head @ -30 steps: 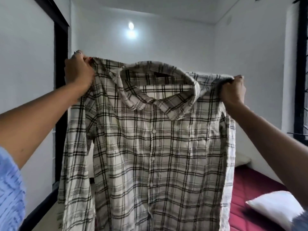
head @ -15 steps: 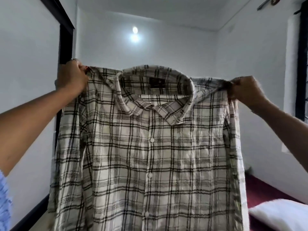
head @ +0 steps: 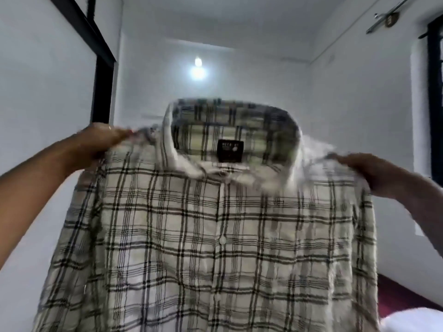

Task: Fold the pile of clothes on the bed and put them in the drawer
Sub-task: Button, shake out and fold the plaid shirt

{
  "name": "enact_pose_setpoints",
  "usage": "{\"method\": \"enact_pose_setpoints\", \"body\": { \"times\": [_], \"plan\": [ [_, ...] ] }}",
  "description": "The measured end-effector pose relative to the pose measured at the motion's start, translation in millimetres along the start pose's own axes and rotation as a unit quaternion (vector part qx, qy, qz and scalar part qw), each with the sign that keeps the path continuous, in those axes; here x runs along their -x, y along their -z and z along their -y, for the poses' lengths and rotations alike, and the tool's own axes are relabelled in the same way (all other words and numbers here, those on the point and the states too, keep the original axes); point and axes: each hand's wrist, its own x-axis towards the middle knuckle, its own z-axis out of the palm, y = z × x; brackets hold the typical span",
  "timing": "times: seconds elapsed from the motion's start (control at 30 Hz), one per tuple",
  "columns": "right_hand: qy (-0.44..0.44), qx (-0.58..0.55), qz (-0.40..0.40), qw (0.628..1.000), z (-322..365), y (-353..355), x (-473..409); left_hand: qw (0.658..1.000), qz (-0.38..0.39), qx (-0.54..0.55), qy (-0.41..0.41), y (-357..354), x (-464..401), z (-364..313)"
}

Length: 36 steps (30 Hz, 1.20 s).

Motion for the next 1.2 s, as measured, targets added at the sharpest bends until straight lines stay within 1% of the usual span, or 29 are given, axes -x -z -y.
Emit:
{"method": "enact_pose_setpoints", "body": {
  "times": [0.03,0.07,0.1,0.17,0.27,0.3,0.37,0.4,0.47,0.53,0.57,0.63,0.7,0.77,0.83,0.87,0.9,0.97,1.0,1.03,1.07,1.1,1.2],
  "plan": [
    [-0.014,0.087,-0.016,0.996,-5,-11,-3,0.993,0.006,-0.116,0.034,-6,3,1],
    [-0.026,0.167,-0.026,0.985,-11,-20,-6,0.979,0.011,-0.197,0.049,-14,5,3],
    [-0.031,0.215,-0.042,0.975,-13,-31,-9,0.971,0.011,-0.231,0.059,-22,10,4],
    [-0.022,0.231,-0.093,0.968,-14,-48,-16,0.975,0.012,-0.213,0.057,-36,14,7],
    [0.041,0.319,-0.147,0.935,-11,-62,-33,0.984,0.007,-0.174,0.034,-51,15,1],
    [0.065,0.342,-0.162,0.923,-8,-67,-37,0.985,0.006,-0.175,0.011,-57,15,-5],
    [0.1,0.339,-0.178,0.918,0,-78,-44,0.985,0.011,-0.161,-0.053,-71,15,-23],
    [0.116,0.339,-0.184,0.915,5,-83,-48,0.985,0.028,-0.151,-0.079,-80,16,-32],
    [0.166,0.338,-0.162,0.912,22,-101,-48,0.981,0.078,-0.136,-0.117,-99,20,-52],
    [0.209,0.318,-0.097,0.92,40,-120,-42,0.969,0.158,-0.127,-0.141,-120,29,-73],
    [0.226,0.312,-0.061,0.921,49,-130,-39,0.963,0.193,-0.125,-0.138,-129,34,-83],
    [0.243,0.309,-0.001,0.919,63,-144,-31,0.955,0.247,-0.13,-0.103,-144,41,-98],
    [0.256,0.303,0.046,0.917,73,-152,-24,0.945,0.284,-0.148,-0.073,-152,43,-105],
    [0.262,0.317,0.064,0.909,79,-155,-20,0.943,0.302,-0.134,-0.039,-157,42,-108],
    [0.259,0.335,0.053,0.904,80,-155,-19,0.95,0.294,-0.103,-0.004,-160,41,-109],
    [0.25,0.342,0.032,0.905,80,-154,-21,0.955,0.28,-0.094,0.009,-161,42,-110],
    [0.24,0.348,0.002,0.906,78,-152,-22,0.959,0.267,-0.09,0.019,-164,44,-109],
    [0.232,0.365,-0.087,0.897,77,-150,-23,0.966,0.237,-0.093,0.037,-169,47,-110],
    [0.23,0.361,-0.134,0.894,78,-154,-20,0.969,0.223,-0.094,0.049,-169,46,-110],
    [0.223,0.346,-0.165,0.896,81,-159,-13,0.972,0.208,-0.096,0.059,-171,44,-107],
    [0.213,0.337,-0.171,0.901,84,-166,-6,0.972,0.202,-0.095,0.07,-171,41,-105],
    [0.189,0.346,-0.15,0.907,86,-173,2,0.973,0.197,-0.091,0.079,-171,39,-103],
    [0.061,0.407,-0.017,0.911,86,-199,21,0.98,0.174,-0.073,0.071,-173,33,-102]
  ]
}}
